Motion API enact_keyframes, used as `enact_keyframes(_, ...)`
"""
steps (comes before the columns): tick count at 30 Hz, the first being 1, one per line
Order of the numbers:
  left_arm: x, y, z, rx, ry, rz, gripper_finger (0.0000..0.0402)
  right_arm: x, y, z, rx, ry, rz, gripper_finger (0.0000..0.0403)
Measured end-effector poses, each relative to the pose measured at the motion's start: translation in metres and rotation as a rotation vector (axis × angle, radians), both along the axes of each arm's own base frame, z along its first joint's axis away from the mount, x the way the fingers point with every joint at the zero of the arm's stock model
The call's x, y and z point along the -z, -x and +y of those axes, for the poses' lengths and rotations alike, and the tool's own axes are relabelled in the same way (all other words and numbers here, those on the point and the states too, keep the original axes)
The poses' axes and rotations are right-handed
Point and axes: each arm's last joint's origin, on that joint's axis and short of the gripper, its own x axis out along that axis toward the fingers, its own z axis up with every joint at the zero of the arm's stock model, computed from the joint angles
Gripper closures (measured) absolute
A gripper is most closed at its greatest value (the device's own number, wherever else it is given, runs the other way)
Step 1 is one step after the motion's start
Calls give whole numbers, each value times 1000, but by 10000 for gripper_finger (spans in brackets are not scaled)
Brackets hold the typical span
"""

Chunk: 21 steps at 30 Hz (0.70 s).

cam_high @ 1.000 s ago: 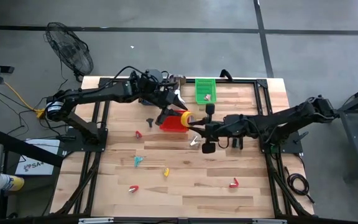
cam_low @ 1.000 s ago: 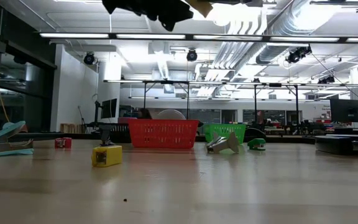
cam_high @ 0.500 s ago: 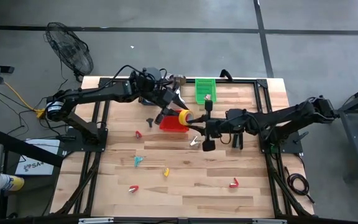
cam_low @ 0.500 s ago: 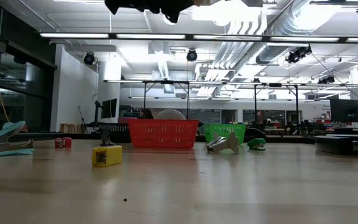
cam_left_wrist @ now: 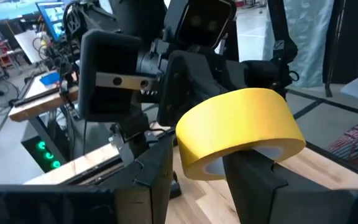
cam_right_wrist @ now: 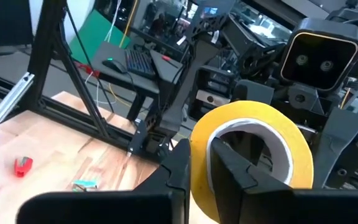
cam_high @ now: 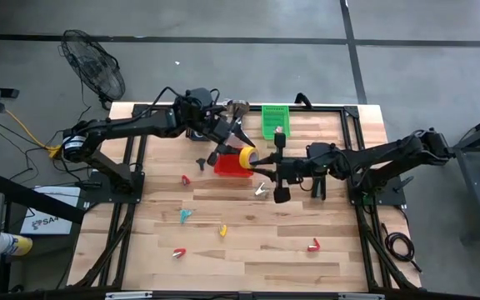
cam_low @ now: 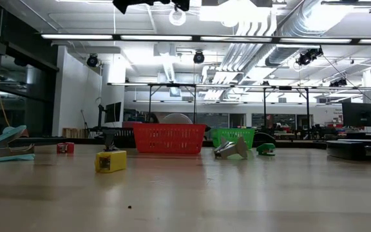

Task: Pick and place Stapler, Stapler remover, tape
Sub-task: Put the yellow tape into the black basket

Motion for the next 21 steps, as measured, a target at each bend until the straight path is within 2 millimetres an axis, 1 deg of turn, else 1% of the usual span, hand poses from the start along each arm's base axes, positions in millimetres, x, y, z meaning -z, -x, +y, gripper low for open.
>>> enact_keyframes(3,-2,-1,-2,6,-8,-24,268,0,0,0,-3,-1,0,367)
enact_keyframes(6,-3,-2,-5,9,-20,-41,281,0,0,0,-4,-1,-1,368)
enact_keyframes(11,-5,-3,-8,4,-36,-61,327,0,0,1,-15,-5,-1,371)
enact_keyframes(15,-5,-3,-9,-16,-44,-63,365,0,0,0,-14,-21,4,365)
enact_keyframes(21,-3,-4,-9,-34,-40,-41,367,1,0,0,-14,-35,12,361)
